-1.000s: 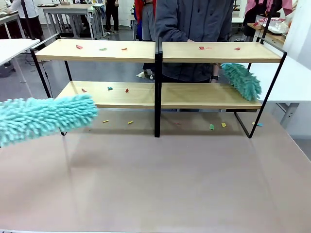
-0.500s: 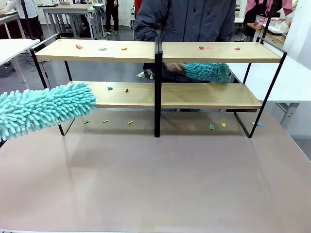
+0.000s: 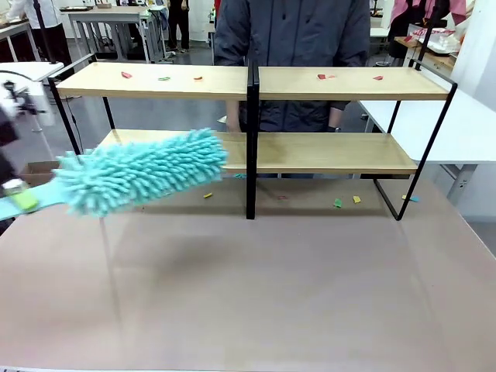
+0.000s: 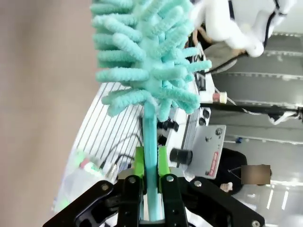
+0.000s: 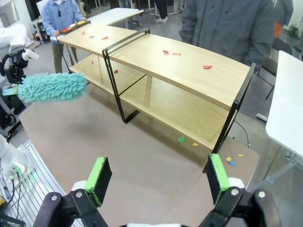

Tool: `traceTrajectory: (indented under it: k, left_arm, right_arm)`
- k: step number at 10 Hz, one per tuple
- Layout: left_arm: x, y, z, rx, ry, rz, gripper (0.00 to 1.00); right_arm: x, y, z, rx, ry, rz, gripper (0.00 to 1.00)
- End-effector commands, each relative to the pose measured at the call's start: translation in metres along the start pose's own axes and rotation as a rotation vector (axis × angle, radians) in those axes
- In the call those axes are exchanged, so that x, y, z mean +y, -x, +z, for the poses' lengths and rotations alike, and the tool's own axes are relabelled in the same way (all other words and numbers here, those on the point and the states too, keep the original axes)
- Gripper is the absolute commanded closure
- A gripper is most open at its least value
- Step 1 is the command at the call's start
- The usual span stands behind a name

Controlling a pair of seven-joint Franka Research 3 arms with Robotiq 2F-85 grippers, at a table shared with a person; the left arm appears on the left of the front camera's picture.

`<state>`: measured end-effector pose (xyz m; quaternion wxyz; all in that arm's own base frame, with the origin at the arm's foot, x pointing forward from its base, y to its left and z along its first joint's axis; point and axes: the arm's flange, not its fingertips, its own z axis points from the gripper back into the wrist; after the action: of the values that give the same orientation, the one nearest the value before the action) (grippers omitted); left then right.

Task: Clean the shelves.
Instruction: Clean a randomly selected level of the Shelf with the Duster.

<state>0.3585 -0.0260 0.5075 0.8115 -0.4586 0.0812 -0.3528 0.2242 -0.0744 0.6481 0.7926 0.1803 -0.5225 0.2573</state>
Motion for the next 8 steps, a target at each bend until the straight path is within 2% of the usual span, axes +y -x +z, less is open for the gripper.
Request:
traceTrajectory:
  k: [1, 3, 5, 6, 8]
  left_arm:
    - [0.003, -0.042, -0.011, -0.068, -0.048, 0.065, 0.88]
    - [0.009, -0.078, -0.043, -0.113, -0.11, 0.182, 0.88]
    - [0.018, -0.1, -0.055, -0.211, -0.189, 0.219, 0.88]
    - [0.021, -0.1, -0.048, -0.25, -0.216, 0.223, 0.88]
    - [0.019, -0.082, -0.03, -0.232, -0.218, 0.227, 0.88]
  right_arm:
    - [0.0, 0.0, 0.0, -0.007, -0.01, 0.002, 0.0]
    - [0.0, 0.0, 0.0, -0.007, -0.01, 0.002, 0.0]
    - [0.0, 0.0, 0.0, -0.007, -0.01, 0.002, 0.0]
    - [0.0, 0.0, 0.0, -0.007, -0.01, 0.002, 0.0]
    - [0.0, 0.0, 0.0, -0.007, -0.01, 0.002, 0.0]
